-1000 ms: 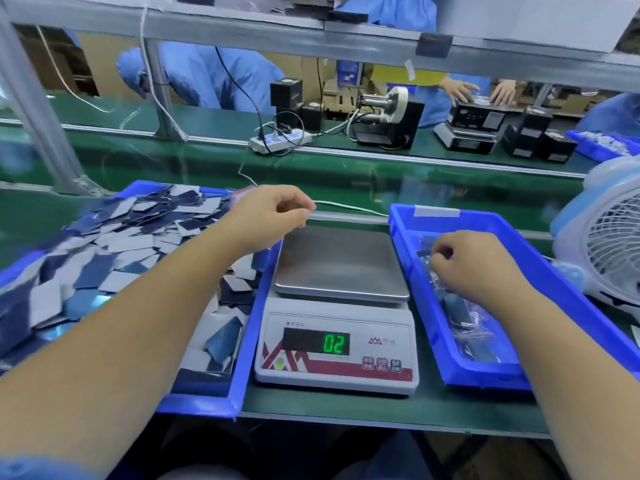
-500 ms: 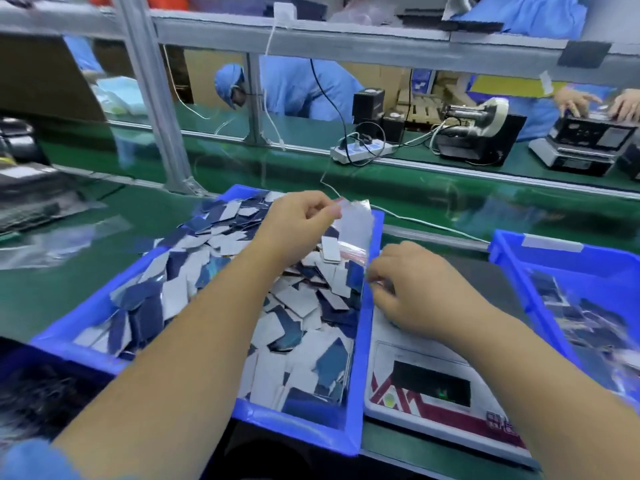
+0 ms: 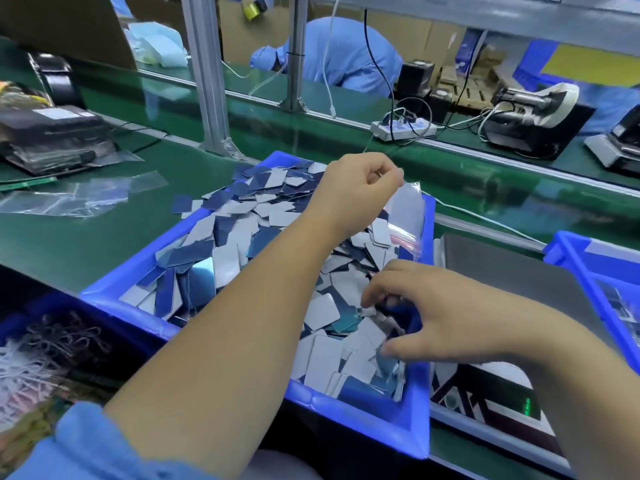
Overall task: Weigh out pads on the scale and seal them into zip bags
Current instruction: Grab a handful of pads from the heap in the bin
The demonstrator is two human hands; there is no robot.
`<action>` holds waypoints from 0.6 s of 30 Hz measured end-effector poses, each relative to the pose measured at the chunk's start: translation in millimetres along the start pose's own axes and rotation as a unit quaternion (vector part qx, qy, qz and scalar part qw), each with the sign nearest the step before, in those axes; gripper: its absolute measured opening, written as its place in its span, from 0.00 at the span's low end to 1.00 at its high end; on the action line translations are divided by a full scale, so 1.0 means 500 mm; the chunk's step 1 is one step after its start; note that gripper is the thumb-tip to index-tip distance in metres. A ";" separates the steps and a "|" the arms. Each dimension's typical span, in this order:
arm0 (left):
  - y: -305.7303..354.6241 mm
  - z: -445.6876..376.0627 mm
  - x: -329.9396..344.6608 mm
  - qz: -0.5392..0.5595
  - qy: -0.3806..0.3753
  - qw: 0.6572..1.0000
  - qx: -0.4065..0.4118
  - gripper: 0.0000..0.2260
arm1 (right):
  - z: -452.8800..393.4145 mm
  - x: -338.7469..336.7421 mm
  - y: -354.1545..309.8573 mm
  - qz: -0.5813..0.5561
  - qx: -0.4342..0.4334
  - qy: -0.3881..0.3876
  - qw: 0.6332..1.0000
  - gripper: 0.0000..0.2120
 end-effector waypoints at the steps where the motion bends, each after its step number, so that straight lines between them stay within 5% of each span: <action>1: 0.001 0.000 -0.001 0.003 -0.001 1.000 -0.002 0.09 | 0.002 -0.001 -0.001 0.004 0.004 -0.016 1.000 0.20; 12: 0.006 0.005 0.001 -0.005 -0.011 1.000 -0.020 0.10 | -0.003 0.019 -0.016 0.015 0.029 -0.025 0.999 0.29; 18: 0.005 0.005 0.002 -0.010 -0.015 0.999 -0.033 0.09 | -0.006 0.027 -0.021 0.047 0.026 -0.035 0.998 0.23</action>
Point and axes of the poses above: each hand's wrist, its own z-axis away from the middle knuckle, its own x-axis out of the palm, y = z × x, the point moved 1 cm from there along -z, towards the middle knuckle, and after that the axes turned 8 degrees about y, right-handed, at the moved point
